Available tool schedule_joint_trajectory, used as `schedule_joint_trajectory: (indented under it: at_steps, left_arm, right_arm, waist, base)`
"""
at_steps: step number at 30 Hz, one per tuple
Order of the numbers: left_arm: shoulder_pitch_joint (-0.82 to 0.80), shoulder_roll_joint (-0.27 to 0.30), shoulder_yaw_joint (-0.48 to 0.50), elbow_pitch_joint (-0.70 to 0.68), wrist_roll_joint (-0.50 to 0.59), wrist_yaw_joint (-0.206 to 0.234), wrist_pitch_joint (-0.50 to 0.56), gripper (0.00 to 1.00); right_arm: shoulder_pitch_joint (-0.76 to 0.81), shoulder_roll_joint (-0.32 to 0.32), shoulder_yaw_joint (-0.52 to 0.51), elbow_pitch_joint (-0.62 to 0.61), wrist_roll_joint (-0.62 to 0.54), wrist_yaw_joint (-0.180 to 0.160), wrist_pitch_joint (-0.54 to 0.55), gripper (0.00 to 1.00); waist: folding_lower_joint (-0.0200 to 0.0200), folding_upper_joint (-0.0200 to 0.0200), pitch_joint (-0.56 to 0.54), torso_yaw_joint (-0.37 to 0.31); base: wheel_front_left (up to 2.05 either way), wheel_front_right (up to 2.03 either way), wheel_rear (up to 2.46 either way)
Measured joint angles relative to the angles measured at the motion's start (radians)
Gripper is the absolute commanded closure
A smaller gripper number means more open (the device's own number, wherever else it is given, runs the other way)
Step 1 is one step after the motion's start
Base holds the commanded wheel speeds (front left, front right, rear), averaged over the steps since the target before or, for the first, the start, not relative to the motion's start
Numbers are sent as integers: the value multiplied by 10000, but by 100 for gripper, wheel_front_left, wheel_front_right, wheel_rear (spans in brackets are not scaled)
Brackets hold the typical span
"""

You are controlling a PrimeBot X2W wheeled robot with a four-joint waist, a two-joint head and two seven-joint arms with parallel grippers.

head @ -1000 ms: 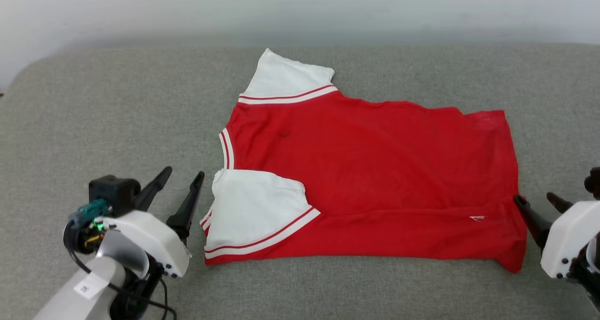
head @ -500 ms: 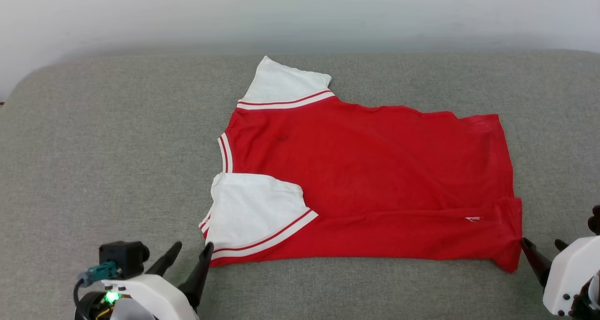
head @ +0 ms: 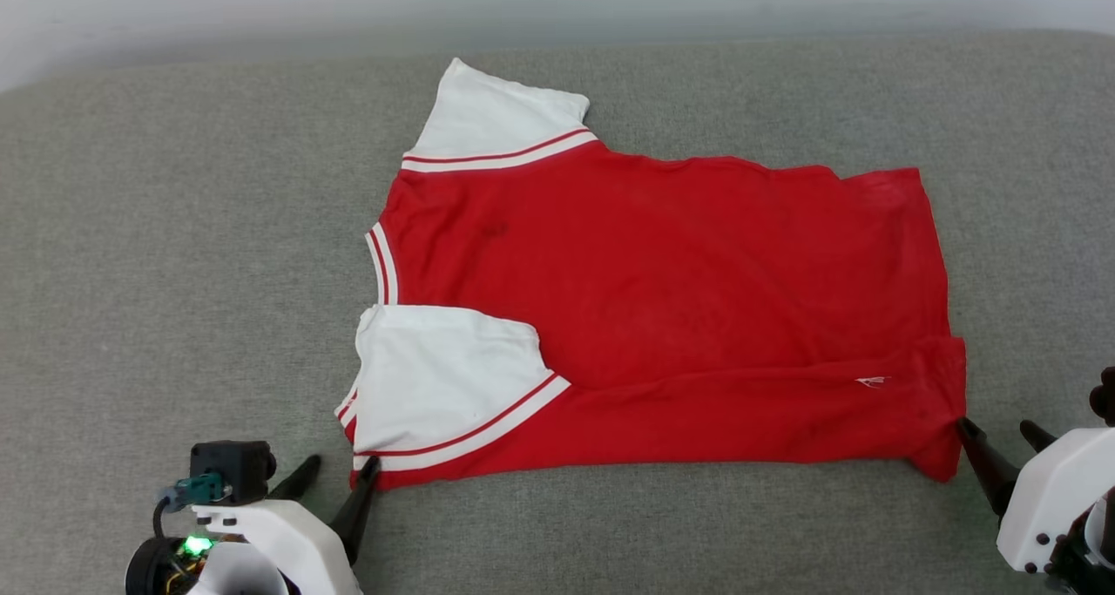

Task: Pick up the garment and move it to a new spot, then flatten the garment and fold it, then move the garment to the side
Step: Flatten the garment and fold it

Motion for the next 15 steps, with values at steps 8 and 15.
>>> schedule_joint_trajectory:
  at_steps: [8, 15]
  left_arm:
    - [-347, -52, -253, 495, -82, -295, 454, 100]
    - [-322, -222, -313, 602, -142, -579, 148, 100]
  right_arm:
    - [-35, -96, 107, -90, 50, 0, -196, 0]
    - [76, -326, 104, 35, 104, 0, -127, 0]
  waist:
    - [0, 0, 263, -108]
    - [1, 0, -54, 22]
  base:
    - [0, 0, 0]
    - [0, 0, 0]
